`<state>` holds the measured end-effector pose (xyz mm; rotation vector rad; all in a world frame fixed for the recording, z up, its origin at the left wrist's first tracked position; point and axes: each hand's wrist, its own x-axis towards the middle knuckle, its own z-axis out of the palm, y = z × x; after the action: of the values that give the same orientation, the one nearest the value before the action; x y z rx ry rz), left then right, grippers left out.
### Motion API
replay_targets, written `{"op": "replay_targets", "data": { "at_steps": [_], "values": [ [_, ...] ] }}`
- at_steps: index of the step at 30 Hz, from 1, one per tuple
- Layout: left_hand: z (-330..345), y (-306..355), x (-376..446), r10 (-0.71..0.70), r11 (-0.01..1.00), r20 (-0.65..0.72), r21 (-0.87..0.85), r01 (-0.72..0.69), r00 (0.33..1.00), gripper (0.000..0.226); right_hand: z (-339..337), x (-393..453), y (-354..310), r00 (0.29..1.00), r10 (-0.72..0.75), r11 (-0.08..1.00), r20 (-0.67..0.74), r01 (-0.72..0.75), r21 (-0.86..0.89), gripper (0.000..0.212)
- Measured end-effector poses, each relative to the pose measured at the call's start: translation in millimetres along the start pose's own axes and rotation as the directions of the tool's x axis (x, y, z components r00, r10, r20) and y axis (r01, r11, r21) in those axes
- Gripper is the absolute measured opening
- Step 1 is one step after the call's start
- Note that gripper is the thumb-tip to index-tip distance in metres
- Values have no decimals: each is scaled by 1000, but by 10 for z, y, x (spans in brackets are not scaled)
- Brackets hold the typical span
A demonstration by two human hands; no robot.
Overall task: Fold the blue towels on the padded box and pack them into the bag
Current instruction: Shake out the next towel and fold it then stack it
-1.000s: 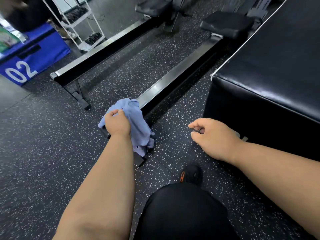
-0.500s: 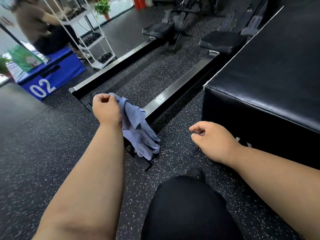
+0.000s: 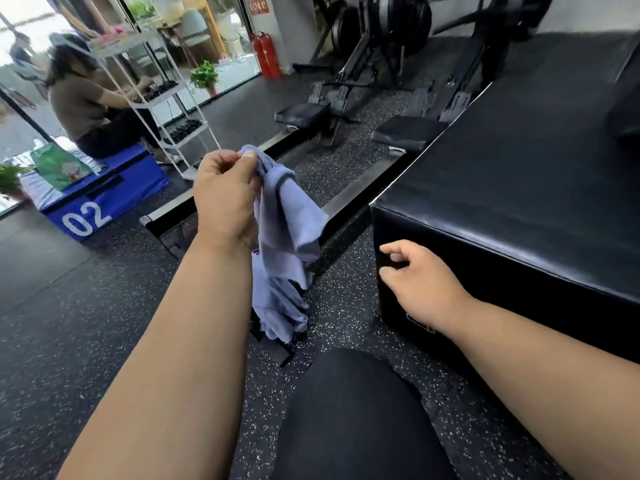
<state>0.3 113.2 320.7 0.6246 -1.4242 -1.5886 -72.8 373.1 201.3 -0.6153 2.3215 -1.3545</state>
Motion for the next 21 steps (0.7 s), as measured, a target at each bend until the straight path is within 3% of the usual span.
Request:
{"op": "replay_targets", "data": {
  "at_steps": [5,9,12,17,21],
  "values": [
    [424,322,-687,-108,989,232,-73,128,967,29,-421,-310,-151,993,-6,983,-116,27,182,38],
    [709,372,-1278,-207,971,473,-3,237,856,26,-926,-677,-366,983,-52,918,-174,115,378,32],
    [907,345,-1691,-249,961,527,30,275,813,29,-1289,-962,-390,986,-87,863,-140,145,484,30],
    [1146,387,-2202,-279,941,664,44,337,693,33,-1598,-1381,-191,999,-42,854,13,30,519,34],
    [1313,494,-2445,-268,932,744,39,361,612,30,-1724,-1673,-17,1000,3,880,-14,4,474,39]
  ]
}}
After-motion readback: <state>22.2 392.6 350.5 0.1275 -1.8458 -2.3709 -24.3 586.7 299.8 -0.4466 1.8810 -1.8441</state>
